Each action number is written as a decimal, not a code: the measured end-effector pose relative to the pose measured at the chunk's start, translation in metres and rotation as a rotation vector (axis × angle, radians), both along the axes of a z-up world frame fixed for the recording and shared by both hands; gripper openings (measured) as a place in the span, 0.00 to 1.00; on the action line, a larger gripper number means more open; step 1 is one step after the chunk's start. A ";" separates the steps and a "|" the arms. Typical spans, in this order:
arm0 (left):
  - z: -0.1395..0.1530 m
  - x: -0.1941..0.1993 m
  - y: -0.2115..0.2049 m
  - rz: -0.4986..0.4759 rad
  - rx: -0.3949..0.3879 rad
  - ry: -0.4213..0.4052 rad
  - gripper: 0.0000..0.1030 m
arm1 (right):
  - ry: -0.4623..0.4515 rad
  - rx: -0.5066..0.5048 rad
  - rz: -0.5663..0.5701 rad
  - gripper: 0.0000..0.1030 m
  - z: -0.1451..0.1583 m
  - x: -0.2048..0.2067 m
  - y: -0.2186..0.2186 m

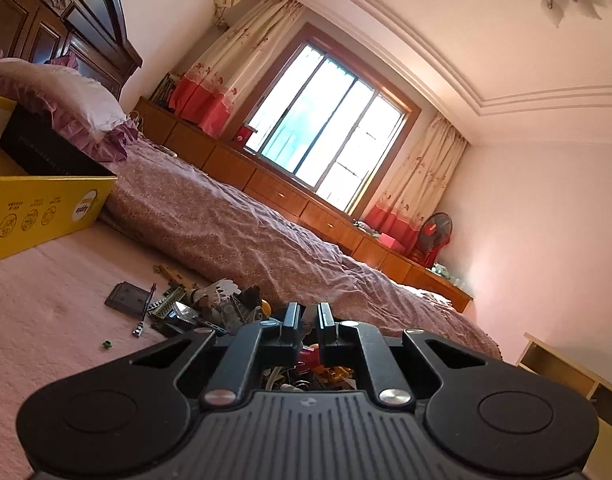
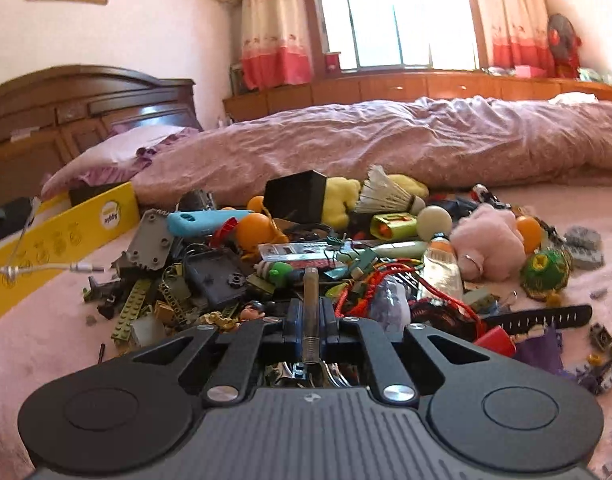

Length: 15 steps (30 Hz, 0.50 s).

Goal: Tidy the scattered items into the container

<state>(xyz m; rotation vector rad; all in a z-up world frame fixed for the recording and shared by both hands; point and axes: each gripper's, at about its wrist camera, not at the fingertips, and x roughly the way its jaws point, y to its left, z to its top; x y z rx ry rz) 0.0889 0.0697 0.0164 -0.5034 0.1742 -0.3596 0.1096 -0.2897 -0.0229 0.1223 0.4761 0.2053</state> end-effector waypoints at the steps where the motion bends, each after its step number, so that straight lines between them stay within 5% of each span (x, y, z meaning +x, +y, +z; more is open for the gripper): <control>1: 0.000 0.000 0.000 -0.001 0.001 -0.003 0.09 | -0.001 -0.006 0.005 0.09 -0.001 -0.001 0.002; 6: 0.008 -0.016 -0.002 0.012 0.040 -0.033 0.09 | -0.036 0.015 0.109 0.09 0.004 -0.018 0.017; 10: 0.020 -0.049 0.012 0.014 -0.007 -0.052 0.08 | -0.089 0.110 0.290 0.09 0.012 -0.051 0.045; 15: 0.044 -0.108 0.035 0.174 0.123 -0.095 0.08 | -0.123 0.160 0.451 0.09 0.026 -0.071 0.113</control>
